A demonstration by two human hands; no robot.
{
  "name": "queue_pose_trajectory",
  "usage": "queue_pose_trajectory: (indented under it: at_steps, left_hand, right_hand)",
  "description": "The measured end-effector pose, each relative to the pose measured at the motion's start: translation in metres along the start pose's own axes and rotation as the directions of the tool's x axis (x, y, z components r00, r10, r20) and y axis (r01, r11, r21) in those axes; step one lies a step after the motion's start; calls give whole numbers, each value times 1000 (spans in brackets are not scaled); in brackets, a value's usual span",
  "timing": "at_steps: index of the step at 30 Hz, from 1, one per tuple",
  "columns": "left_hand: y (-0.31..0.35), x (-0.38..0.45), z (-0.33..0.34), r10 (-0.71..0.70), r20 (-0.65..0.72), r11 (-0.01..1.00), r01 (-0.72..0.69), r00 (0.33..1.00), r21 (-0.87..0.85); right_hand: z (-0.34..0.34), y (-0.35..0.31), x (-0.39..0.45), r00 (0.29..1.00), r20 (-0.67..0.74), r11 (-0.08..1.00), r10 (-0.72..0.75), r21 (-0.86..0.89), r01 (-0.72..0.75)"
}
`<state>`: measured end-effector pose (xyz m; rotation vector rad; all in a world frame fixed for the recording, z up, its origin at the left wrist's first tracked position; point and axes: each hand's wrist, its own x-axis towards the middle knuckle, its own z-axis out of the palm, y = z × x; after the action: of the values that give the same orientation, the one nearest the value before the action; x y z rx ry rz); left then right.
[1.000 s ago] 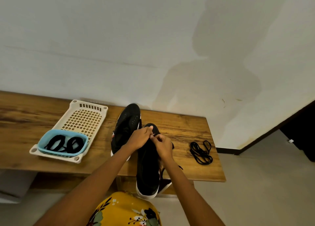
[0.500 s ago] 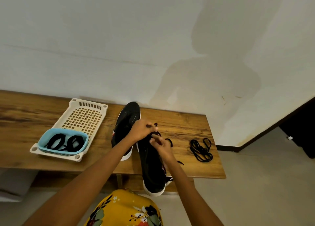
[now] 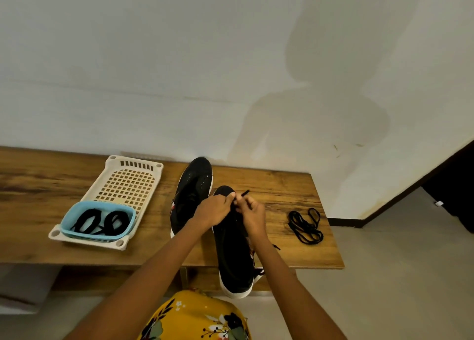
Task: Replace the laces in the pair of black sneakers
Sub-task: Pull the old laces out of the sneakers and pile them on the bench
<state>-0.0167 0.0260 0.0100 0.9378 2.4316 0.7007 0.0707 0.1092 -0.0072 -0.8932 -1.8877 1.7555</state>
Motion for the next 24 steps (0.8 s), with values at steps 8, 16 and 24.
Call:
queue_pose_trajectory:
  at_steps: [8, 16, 24]
  left_hand:
    - [-11, 2, -1, 25, 76, 996, -31, 997, 78]
    - [-12, 4, -9, 57, 142, 996, -67, 988, 66]
    - [-17, 8, -15, 6, 129, 999, 0, 992, -50]
  right_hand:
    - [-47, -87, 39, 971, -236, 832, 40, 546, 98]
    - [-47, -61, 34, 955, -212, 549, 208, 833, 66]
    - [-77, -63, 46, 925, -217, 557, 311, 830, 7]
